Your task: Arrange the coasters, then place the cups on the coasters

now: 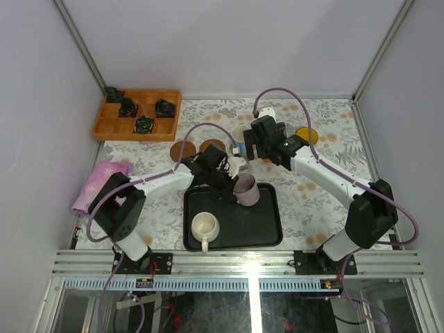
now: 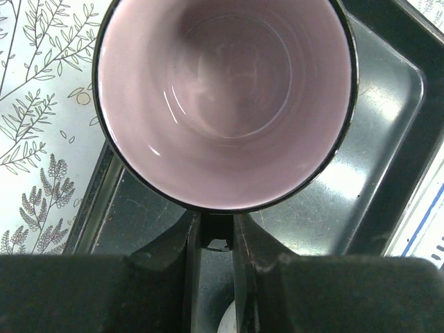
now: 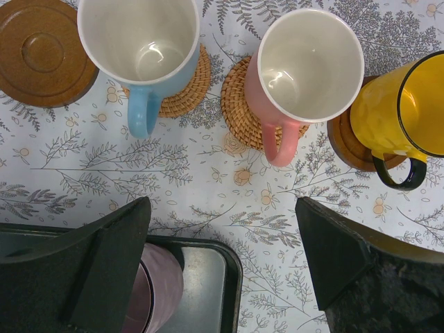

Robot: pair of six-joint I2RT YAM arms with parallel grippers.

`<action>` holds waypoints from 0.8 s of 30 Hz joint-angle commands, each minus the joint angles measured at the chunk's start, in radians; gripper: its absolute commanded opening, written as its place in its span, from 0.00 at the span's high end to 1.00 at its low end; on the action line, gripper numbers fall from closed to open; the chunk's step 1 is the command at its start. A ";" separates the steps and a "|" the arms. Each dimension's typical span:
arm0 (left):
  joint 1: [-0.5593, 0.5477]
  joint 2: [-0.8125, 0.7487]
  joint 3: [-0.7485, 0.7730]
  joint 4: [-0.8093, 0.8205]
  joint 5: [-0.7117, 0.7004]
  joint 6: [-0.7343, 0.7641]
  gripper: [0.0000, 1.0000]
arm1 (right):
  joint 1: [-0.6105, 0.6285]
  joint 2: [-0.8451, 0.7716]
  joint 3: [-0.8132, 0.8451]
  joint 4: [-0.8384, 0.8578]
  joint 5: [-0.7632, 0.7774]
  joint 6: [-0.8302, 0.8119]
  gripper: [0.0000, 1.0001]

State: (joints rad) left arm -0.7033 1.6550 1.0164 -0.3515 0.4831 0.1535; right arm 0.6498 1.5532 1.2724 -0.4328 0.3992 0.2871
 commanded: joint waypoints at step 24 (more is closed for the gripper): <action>0.014 -0.249 0.159 -0.126 -0.676 -0.158 1.00 | 0.001 -0.211 -0.138 0.004 0.145 0.034 0.52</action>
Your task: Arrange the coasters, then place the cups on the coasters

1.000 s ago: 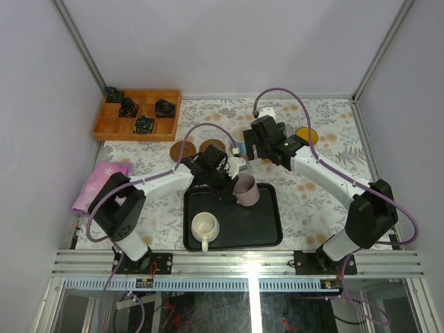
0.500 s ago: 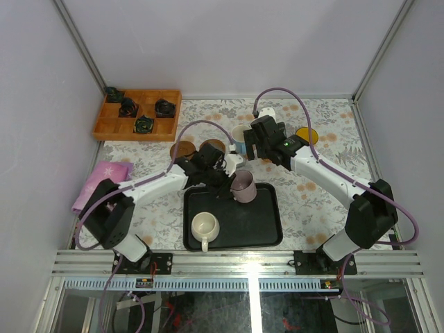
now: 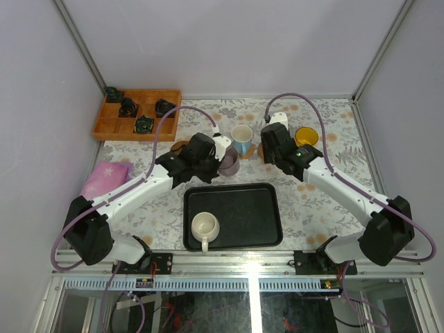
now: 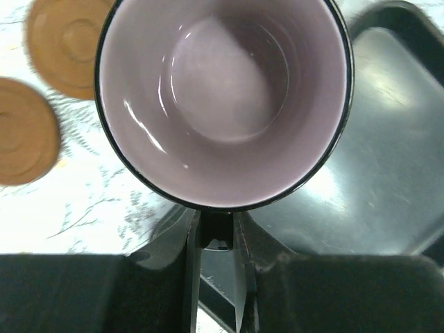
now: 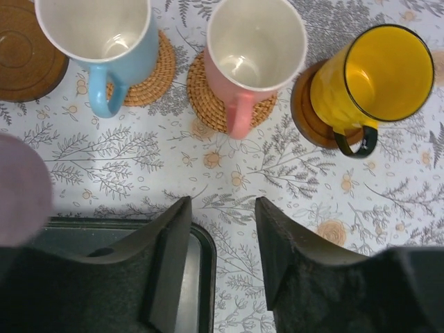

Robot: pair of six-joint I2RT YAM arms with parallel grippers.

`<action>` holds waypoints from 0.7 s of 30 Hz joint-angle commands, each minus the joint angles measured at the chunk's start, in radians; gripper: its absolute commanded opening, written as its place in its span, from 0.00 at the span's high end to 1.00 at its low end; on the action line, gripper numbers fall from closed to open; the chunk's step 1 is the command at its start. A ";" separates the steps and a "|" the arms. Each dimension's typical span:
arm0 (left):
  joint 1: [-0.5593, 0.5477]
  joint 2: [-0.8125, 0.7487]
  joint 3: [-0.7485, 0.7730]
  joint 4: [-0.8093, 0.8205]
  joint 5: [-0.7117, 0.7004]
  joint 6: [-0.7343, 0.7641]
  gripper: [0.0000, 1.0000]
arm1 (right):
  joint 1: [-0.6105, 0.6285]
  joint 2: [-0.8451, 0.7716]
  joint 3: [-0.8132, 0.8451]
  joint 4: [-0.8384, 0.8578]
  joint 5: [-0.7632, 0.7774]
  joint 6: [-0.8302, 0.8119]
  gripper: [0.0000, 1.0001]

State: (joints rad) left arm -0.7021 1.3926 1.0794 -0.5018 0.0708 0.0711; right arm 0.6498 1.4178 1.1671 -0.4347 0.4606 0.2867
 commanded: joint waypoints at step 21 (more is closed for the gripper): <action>0.154 0.494 0.491 -0.059 -0.419 -0.322 1.00 | -0.001 -0.168 -0.067 -0.028 0.213 0.144 0.59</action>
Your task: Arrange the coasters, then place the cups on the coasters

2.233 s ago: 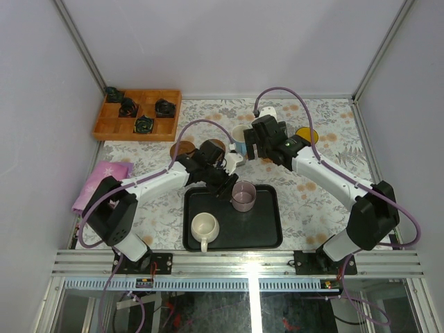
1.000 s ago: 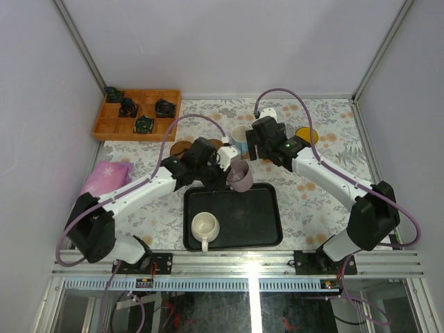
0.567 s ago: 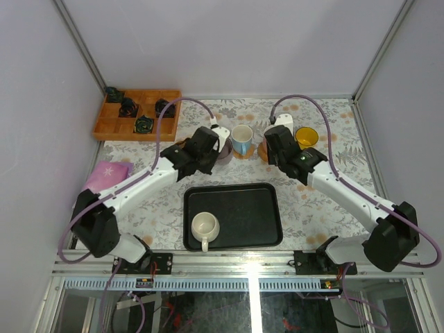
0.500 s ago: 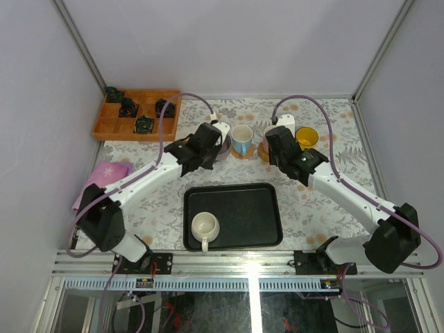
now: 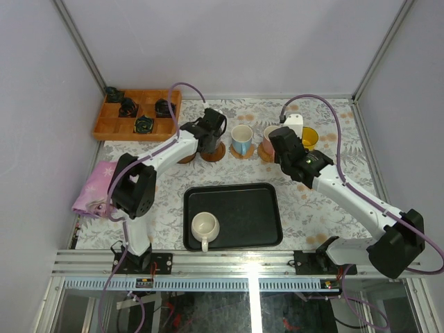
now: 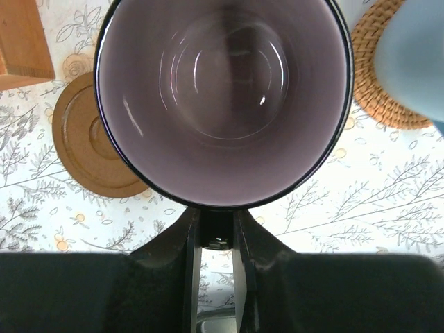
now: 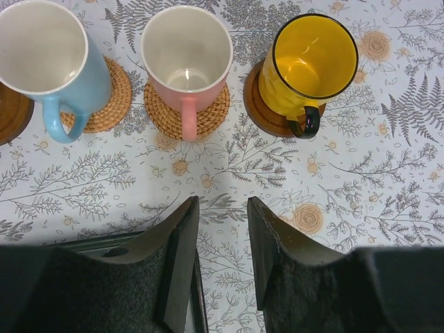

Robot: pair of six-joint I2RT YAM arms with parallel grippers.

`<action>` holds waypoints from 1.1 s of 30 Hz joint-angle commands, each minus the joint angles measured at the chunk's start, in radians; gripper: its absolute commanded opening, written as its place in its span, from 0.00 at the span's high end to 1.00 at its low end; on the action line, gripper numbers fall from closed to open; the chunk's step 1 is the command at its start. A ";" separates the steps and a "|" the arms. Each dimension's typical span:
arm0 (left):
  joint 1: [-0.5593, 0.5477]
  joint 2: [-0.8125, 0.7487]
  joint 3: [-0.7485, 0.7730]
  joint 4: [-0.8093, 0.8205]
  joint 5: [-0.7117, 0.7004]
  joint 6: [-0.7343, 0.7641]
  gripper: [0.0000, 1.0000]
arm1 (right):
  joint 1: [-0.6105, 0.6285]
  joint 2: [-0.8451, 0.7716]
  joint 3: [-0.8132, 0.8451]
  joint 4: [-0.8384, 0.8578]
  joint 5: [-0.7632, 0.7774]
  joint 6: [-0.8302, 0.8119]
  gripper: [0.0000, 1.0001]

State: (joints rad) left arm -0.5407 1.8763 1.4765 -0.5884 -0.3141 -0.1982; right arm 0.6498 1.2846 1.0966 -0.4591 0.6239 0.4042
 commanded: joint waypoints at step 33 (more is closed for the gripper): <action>0.001 0.109 0.100 -0.035 0.029 -0.173 1.00 | -0.001 0.034 0.045 -0.004 -0.006 -0.001 0.58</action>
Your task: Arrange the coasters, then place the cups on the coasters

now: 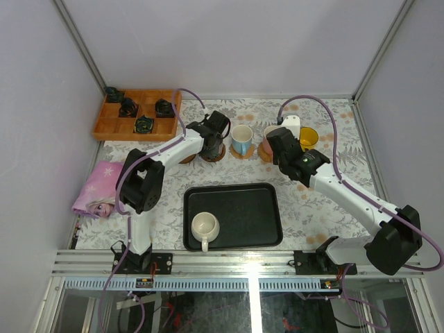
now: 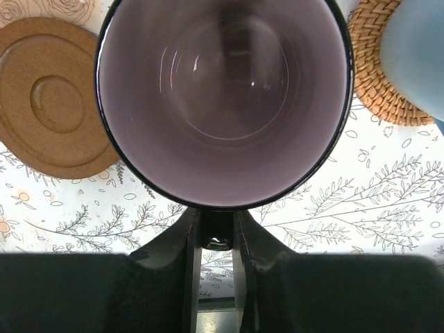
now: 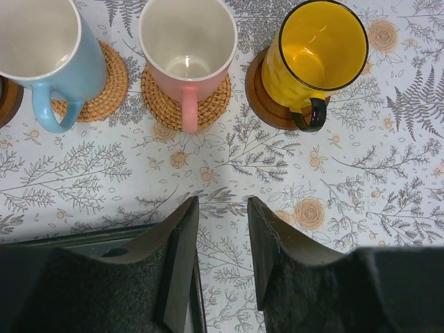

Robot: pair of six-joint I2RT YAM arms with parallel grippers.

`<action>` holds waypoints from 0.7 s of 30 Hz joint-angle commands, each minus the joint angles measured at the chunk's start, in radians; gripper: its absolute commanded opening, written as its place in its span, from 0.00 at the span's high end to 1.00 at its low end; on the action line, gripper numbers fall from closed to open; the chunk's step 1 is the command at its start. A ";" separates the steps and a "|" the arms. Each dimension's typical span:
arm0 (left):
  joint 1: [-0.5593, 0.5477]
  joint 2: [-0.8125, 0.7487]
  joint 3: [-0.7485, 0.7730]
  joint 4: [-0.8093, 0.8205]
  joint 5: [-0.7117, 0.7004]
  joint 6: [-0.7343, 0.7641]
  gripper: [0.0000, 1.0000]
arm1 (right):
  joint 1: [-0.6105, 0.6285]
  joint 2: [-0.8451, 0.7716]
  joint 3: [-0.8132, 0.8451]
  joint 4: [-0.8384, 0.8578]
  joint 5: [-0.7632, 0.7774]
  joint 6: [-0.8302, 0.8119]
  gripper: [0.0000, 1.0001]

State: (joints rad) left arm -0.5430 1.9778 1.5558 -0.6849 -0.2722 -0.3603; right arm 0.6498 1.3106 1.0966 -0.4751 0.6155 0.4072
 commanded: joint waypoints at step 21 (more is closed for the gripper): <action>0.022 0.000 0.001 0.053 -0.023 -0.040 0.75 | -0.001 0.044 0.059 0.015 -0.009 -0.013 0.58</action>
State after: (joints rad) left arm -0.5285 1.9869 1.5558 -0.6727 -0.2733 -0.3809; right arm 0.6498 1.3521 1.1027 -0.4782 0.6079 0.4011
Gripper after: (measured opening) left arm 0.238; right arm 0.416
